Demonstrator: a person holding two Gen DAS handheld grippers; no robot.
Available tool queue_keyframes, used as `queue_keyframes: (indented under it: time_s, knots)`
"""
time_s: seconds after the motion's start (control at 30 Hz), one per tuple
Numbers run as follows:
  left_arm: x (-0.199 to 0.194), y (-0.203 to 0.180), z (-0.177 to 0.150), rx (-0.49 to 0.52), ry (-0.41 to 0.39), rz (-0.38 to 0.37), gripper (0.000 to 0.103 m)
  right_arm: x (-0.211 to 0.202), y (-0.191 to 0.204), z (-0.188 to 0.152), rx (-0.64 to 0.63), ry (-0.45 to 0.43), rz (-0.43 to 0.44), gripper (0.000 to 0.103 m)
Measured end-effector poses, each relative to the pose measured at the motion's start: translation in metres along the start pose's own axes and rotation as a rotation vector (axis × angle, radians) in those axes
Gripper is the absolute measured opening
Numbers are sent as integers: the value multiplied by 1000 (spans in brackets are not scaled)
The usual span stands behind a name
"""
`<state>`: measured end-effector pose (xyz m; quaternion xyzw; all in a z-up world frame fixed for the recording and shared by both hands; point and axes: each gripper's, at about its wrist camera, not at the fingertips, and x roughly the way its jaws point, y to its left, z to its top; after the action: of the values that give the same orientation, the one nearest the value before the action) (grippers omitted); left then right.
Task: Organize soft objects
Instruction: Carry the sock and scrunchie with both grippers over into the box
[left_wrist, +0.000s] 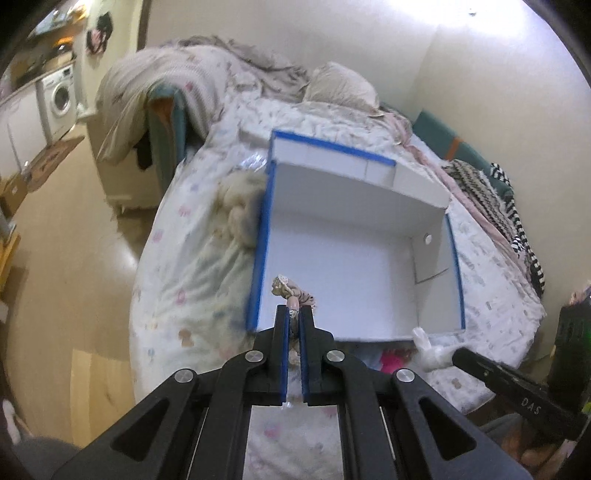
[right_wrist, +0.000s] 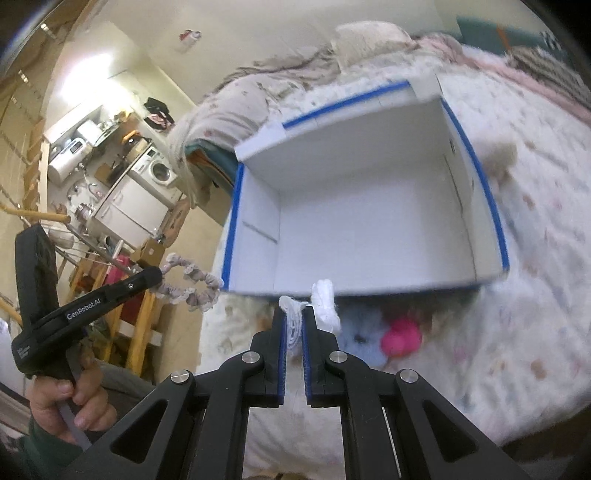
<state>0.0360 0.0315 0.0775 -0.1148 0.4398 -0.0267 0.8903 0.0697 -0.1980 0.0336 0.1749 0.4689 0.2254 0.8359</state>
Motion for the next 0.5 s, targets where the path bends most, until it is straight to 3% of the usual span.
queue_keyframes:
  time_s: [0.27, 0.5]
  knots:
    - [32, -33, 38, 94, -9, 5, 5, 22, -3, 49, -29, -17, -41, 9]
    - [98, -50, 43, 185, 36, 66, 5, 72, -31, 62, -20, 10, -141, 9]
